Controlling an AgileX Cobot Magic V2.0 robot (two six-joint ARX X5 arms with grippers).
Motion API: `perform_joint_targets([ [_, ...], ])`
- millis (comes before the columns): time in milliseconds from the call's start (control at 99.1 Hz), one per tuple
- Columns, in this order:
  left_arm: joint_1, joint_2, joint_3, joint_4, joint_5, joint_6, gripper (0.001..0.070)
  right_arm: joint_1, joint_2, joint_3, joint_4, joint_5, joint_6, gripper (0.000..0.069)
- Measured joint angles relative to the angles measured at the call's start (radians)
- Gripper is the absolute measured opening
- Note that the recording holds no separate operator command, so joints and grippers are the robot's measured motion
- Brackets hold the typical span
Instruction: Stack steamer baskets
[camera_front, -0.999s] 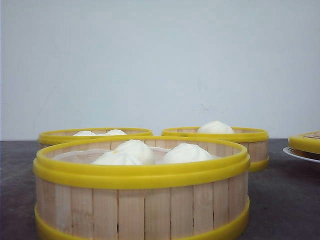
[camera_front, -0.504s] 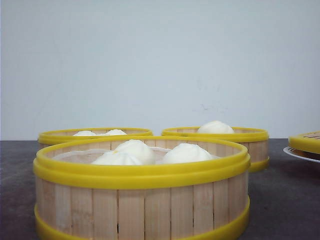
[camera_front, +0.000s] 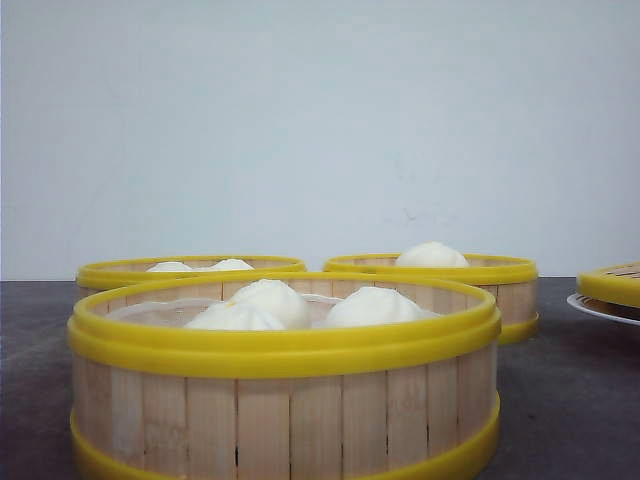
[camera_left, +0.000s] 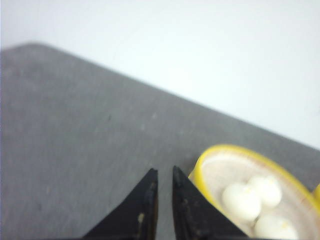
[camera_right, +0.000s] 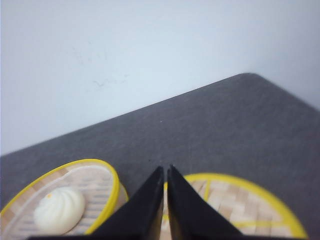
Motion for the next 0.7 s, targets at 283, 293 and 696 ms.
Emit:
perform_joint_targets([
  [283,-0.001,0.27,0.303,-0.108,0.0,0.087,0.0066,0.036,0.258,0.292,-0.136,-0.007,-0.159,0.0009],
  [293,-0.001,0.275,0.306,-0.106,0.0,0.089,0.0075,0.037,0.259,0.293,-0.135,-0.009,-0.16,0.0009],
  [696,-0.054,0.521,0.329,-0.032,0.105,0.111,0.0337,0.086,0.283,0.294,-0.142,-0.13,-0.154,0.0418],
])
